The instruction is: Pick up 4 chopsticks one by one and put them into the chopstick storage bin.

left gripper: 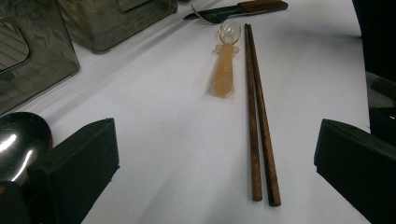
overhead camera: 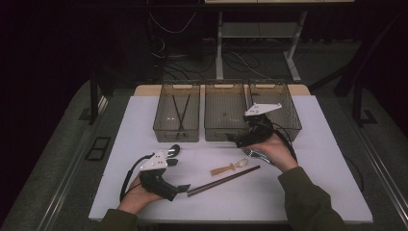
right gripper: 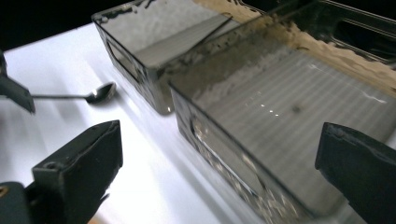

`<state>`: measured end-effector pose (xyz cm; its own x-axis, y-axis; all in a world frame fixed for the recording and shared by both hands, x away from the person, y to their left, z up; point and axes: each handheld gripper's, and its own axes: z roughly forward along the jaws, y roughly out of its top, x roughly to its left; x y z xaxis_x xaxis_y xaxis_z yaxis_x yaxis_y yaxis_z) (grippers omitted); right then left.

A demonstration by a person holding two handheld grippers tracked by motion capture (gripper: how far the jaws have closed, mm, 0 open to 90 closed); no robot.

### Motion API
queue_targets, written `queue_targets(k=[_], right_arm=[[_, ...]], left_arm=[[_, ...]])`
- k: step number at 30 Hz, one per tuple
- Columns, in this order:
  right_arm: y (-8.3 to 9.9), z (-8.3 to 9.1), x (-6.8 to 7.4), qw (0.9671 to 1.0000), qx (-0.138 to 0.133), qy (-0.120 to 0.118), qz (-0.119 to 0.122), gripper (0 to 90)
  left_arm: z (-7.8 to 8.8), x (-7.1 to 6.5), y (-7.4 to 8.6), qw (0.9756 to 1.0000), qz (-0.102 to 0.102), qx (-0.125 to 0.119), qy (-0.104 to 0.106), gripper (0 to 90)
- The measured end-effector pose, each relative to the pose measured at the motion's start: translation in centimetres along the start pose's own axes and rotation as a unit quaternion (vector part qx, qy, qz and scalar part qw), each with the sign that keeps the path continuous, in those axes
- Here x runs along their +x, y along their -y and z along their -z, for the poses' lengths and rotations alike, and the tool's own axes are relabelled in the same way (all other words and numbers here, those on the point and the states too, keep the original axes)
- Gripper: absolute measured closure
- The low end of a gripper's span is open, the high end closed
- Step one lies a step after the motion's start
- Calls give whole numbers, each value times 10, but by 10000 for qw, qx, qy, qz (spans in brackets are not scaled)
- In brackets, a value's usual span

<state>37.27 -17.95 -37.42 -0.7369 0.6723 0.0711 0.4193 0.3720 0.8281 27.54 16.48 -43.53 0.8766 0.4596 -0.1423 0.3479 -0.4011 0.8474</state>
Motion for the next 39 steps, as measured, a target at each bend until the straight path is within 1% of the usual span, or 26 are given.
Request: queue_targets(k=[2, 5, 9, 11, 12, 15, 19, 23, 27, 30, 35, 36, 39], right_arm=[[8, 8, -1, 10000, -46, 1, -72, 10], [20, 18, -3, 9997, -100, 75, -193, 11], [37, 32, -2, 9994, -154, 103, -282, 11], [46, 38, -2, 9993, -137, 86, -325, 11], [50, 40, -2, 9992, -128, 114, -350, 11], [65, 49, -1, 9992, -174, 162, -332, 10], [82, 59, -1, 9993, -115, 168, -319, 11], [96, 68, 1, 9988, -203, 174, -400, 11], [111, 78, 3, 9983, -277, 277, -437, 11], [123, 84, 5, 9979, -346, 284, -468, 11], [135, 93, 6, 9974, -386, 394, -458, 11], [137, 94, 6, 9972, -394, 405, -489, 11], [143, 97, 4, 9973, -327, 469, -454, 11]], left_arm=[[0, 0, 0, 10000, 4, 13, -5, 0], [-1, 0, 0, 10000, 25, -1, -17, 0], [0, 0, 0, 10000, 9, 35, -20, 0], [0, 0, 0, 10000, 15, 27, -22, 0], [0, 0, 0, 10000, 13, 34, -26, 0], [0, 0, 0, 10000, 6, 30, -29, 0], [0, 0, 0, 10000, -5, 38, -42, 0], [0, -1, 0, 10000, -7, 16, -54, 0], [0, 0, 0, 10000, -16, 20, -55, 0], [0, 0, -1, 10000, -20, 49, -47, 0], [-1, 2, -3, 10000, -12, 19, -24, 15], [-1, 2, -4, 10000, -57, 48, -20, 26], [-1, 3, -7, 10000, -71, 57, -5, 47]])
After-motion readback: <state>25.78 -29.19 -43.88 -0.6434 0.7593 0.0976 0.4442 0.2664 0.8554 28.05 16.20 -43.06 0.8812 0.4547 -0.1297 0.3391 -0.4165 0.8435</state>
